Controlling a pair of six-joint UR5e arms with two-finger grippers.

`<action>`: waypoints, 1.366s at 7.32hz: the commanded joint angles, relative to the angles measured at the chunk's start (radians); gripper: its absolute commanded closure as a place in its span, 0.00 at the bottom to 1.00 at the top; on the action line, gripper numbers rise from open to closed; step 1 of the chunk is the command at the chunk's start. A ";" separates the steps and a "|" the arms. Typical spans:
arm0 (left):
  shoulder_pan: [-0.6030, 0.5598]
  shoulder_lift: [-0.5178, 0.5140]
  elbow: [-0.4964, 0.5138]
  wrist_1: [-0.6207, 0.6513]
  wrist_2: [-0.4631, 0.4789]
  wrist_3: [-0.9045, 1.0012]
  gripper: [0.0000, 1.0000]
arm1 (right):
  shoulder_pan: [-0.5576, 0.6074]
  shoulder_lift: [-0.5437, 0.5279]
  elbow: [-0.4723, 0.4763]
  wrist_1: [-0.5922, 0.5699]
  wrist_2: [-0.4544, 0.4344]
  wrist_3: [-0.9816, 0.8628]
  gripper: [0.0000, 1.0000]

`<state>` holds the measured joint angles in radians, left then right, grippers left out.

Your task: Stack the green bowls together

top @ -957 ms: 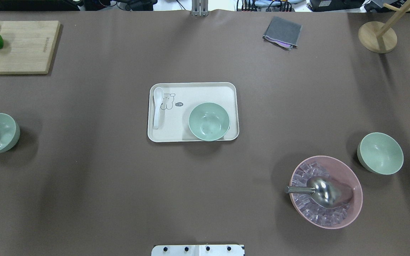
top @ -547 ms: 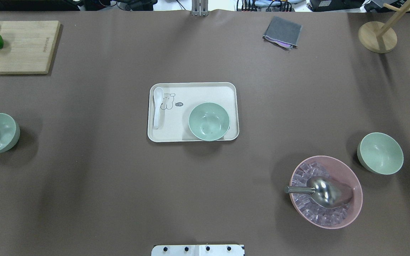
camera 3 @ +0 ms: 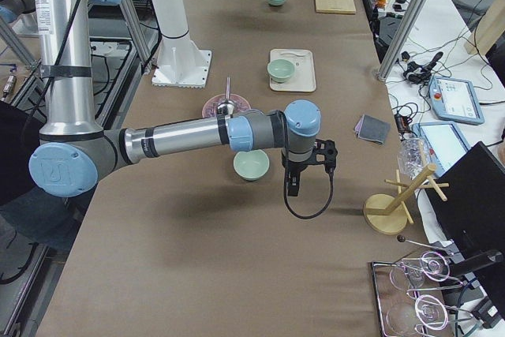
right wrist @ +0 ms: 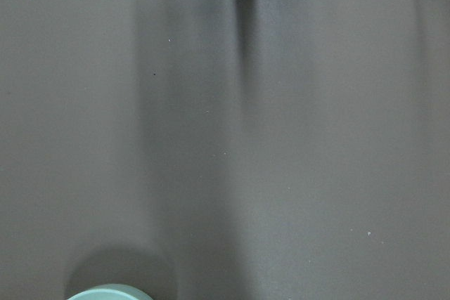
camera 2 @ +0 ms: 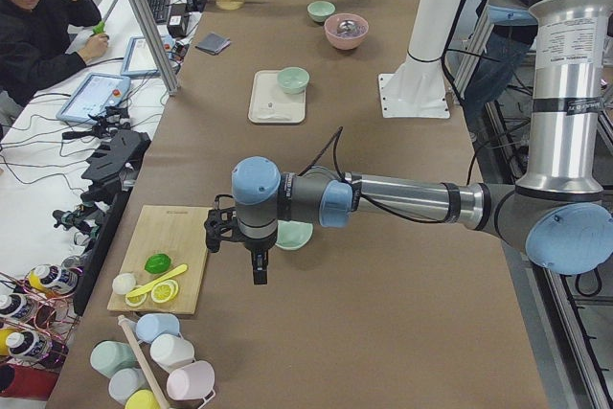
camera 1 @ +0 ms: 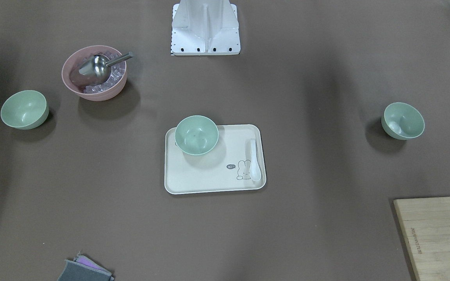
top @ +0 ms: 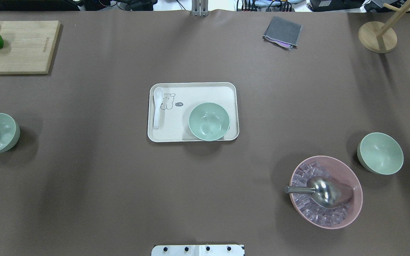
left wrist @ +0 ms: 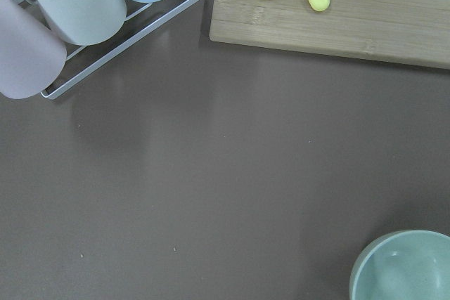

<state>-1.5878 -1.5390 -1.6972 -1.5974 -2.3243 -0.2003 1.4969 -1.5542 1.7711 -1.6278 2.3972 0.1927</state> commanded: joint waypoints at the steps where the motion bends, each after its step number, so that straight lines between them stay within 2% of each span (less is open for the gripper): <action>1: 0.000 0.002 -0.002 -0.001 -0.001 -0.001 0.02 | 0.000 0.000 0.002 -0.001 -0.001 0.002 0.00; 10: 0.000 -0.001 -0.006 -0.001 -0.007 -0.001 0.02 | 0.000 -0.027 0.021 0.000 0.005 0.010 0.00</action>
<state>-1.5877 -1.5318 -1.7059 -1.5984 -2.3316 -0.2009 1.4972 -1.5802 1.7903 -1.6281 2.4039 0.2024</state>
